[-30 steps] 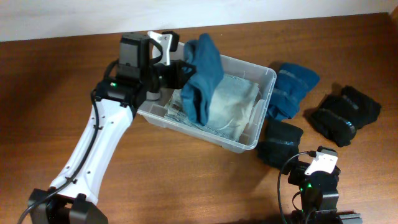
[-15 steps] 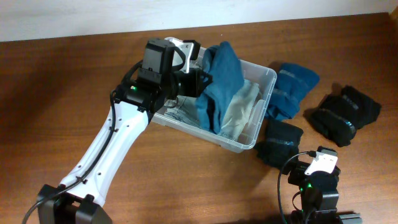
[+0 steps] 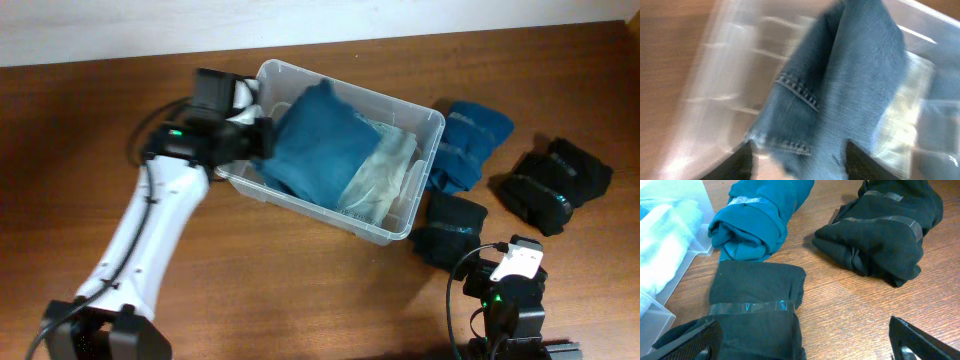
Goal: Pack container
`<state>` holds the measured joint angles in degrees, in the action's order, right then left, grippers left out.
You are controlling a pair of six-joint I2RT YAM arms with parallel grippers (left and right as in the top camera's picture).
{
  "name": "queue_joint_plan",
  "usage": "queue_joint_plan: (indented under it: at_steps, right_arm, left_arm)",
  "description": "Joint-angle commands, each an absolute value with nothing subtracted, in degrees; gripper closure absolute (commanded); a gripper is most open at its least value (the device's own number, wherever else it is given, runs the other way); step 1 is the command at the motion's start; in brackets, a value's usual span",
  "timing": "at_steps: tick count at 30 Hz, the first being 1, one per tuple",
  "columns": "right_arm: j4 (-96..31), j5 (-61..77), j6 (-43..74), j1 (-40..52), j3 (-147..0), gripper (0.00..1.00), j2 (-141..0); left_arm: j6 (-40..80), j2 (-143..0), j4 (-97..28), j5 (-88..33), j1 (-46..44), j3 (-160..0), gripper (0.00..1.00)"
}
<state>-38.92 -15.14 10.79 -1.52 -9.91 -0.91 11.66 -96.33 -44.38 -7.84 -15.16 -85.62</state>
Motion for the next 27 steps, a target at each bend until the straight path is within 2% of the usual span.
queue_joint_plan:
  at_steps: [1, 5, 11, 18, 24, 27]
  right_arm:
    - [-38.79, -15.25, 11.40, -1.96, -9.43, 0.02, -0.30]
    - [-38.79, -15.25, 11.40, -1.96, -9.43, 0.02, -0.30]
    - [-38.79, -15.25, 11.40, -1.96, -9.43, 0.02, -0.30]
    - [-38.79, -15.25, 11.40, -1.96, -9.43, 0.02, -0.30]
    - [-38.79, -15.25, 11.40, -1.96, -9.43, 0.02, -0.30]
    - [-38.79, -15.25, 11.40, -1.96, -9.43, 0.02, -0.30]
  left_arm:
    - [13.10, -93.45, -45.04, -6.39, -7.86, -87.15, 0.30]
    - [13.19, -90.85, -44.42, -11.53, -0.08, -87.15, 0.30]
    - [8.82, -90.45, -44.45, -11.66, 5.30, -87.15, 0.30]
    - [-10.17, -93.03, -44.71, -23.33, 4.80, -87.15, 0.30]
    - [-19.27, -99.31, -45.58, -27.00, 3.11, -87.15, 0.30]
    - [-21.37, -103.83, -45.08, -29.69, 2.09, -87.15, 0.35]
